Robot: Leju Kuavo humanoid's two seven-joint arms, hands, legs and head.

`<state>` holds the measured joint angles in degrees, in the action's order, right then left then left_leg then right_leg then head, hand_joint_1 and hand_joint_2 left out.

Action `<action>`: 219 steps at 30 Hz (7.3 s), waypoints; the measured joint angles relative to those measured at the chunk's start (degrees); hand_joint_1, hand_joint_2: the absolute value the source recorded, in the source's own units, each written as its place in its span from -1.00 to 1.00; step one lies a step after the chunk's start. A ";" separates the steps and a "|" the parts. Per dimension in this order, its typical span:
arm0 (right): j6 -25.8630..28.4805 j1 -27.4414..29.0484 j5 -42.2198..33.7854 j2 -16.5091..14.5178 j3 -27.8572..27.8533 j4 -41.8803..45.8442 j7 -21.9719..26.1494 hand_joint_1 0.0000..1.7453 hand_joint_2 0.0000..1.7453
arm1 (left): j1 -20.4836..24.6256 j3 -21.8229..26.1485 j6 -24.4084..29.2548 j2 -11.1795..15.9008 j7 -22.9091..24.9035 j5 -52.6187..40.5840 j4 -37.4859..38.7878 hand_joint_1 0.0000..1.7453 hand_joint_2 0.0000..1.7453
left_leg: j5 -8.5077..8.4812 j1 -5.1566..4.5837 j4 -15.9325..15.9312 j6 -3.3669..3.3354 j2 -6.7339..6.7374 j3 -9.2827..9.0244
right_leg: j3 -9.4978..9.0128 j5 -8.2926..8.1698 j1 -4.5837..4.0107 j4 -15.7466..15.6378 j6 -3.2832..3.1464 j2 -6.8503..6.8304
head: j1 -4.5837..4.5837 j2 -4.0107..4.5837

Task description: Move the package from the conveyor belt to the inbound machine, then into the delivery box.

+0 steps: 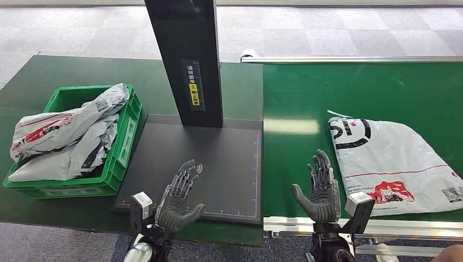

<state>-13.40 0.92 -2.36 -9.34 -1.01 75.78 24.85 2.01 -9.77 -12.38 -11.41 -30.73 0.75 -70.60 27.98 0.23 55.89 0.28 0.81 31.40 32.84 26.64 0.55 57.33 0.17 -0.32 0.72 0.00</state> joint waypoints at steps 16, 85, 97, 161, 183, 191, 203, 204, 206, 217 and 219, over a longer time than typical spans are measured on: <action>37.72 -0.33 57.19 1.48 4.26 -0.25 -15.58 -1.00 1.00 | -1.45 0.21 1.16 -0.01 1.11 0.20 -1.65 -1.00 1.00 | 0.00 0.00 0.00 0.00 0.07 -0.01 | 0.00 0.00 0.00 0.00 0.00 0.02 | -0.01 0.00; 49.99 -8.01 83.45 6.29 -14.96 -31.54 -19.61 -0.93 1.00 | -2.15 0.42 0.34 -0.11 2.54 0.01 -3.39 -1.00 1.00 | 0.00 0.01 0.00 0.00 -0.04 -0.09 | -0.09 0.00 -0.01 0.00 0.00 -0.04 | 0.00 0.00; 50.18 -7.98 82.40 6.24 -17.56 -33.56 -19.30 1.00 1.00 | -2.12 0.42 0.32 -0.11 2.75 0.01 -3.37 -1.00 1.00 | 0.00 0.00 0.00 0.00 -0.05 -0.08 | -0.08 0.00 -0.01 0.00 0.00 -0.05 | 0.00 0.00; 12.65 -8.70 32.15 6.73 21.42 21.62 -4.48 1.00 1.00 | -0.99 15.29 7.43 2.19 -2.16 -6.83 -13.52 -1.00 1.00 | -0.12 0.14 -0.02 0.06 -0.06 -0.04 | -0.09 -0.01 -0.12 0.04 -0.03 -0.09 | 0.00 0.00; 6.47 -21.54 22.20 4.41 35.43 5.16 -6.50 1.00 1.00 | -2.86 23.61 9.74 2.69 -2.67 -6.98 -21.09 -1.00 1.00 | -0.12 0.15 -0.02 0.07 -0.11 0.00 | -0.08 -0.01 -0.13 0.04 -0.03 -0.11 | -0.01 0.00; 2.05 -24.56 18.05 0.32 41.02 -3.70 -6.57 1.00 1.00 | -2.84 24.67 9.80 2.93 -2.80 -7.19 -21.35 -1.00 1.00 | -0.16 0.20 -0.02 0.12 -0.12 -0.01 | -0.05 0.00 -0.18 0.05 -0.04 -0.10 | -0.01 0.00; -0.19 -26.01 13.42 -1.77 45.45 -10.21 -6.74 -1.00 1.00 | -2.32 24.80 9.64 2.98 -3.09 -7.18 -21.10 -1.00 1.00 | -0.16 0.20 -0.01 0.12 -0.12 -0.01 | -0.05 0.00 -0.17 0.04 -0.04 -0.10 | -0.01 0.00; -0.06 -26.02 13.28 -1.85 45.52 -10.47 -6.75 -1.00 1.00 | -2.20 24.77 9.62 2.99 -3.10 -7.18 -20.99 -1.00 1.00 | -0.16 0.20 -0.01 0.12 -0.12 -0.02 | -0.05 0.00 -0.17 0.04 -0.04 -0.10 | -0.01 0.00; 0.29 -26.02 12.85 -1.89 45.58 -10.88 -6.84 -1.00 1.00 | -2.02 24.74 9.59 3.02 -3.10 -7.18 -20.74 -1.00 1.00 | -0.16 0.20 -0.01 0.13 -0.12 -0.02 | -0.04 0.00 -0.18 0.04 -0.04 -0.10 | -0.01 0.00; -2.43 -24.88 1.24 0.41 39.20 -7.71 -5.11 -1.00 1.00 | -1.06 23.88 9.56 3.63 -3.16 -7.23 -19.38 -1.00 1.00 | -0.16 0.18 0.01 0.12 -0.12 -0.03 | -0.04 -0.01 -0.16 0.04 -0.04 -0.11 | -0.01 0.00; -3.20 -23.95 -1.12 1.39 36.65 -6.36 -4.23 -1.00 1.00 | -1.14 23.86 9.56 3.64 -3.19 -7.31 -19.37 -1.00 1.00 | -0.15 0.18 0.01 0.12 -0.12 -0.03 | -0.04 -0.01 -0.16 0.04 -0.04 -0.11 | -0.01 0.00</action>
<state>-16.60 -23.03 -3.48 -7.95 35.65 69.43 20.62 0.86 14.09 -2.82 -7.77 -33.92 -6.56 -89.96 27.82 0.41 55.90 0.40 0.69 31.37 32.80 26.63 0.39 57.37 0.14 -0.42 0.71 0.00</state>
